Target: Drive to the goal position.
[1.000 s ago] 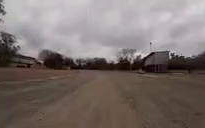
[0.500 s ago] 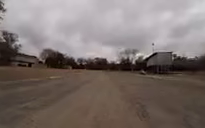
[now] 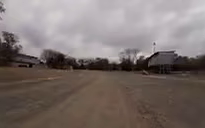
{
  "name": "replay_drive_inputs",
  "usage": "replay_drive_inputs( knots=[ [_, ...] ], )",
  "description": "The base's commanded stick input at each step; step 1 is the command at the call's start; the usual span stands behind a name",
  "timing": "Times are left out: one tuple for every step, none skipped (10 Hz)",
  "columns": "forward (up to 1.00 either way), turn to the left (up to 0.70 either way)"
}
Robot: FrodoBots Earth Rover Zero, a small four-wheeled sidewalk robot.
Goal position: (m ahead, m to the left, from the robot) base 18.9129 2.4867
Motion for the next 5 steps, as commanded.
replay_drive_inputs(
  knots=[
    [0.7,-0.01],
    [0.7,-0.01],
    [0.7,-0.01],
    [0.7,-0.01],
    [0.7,-0.01]
  ],
)
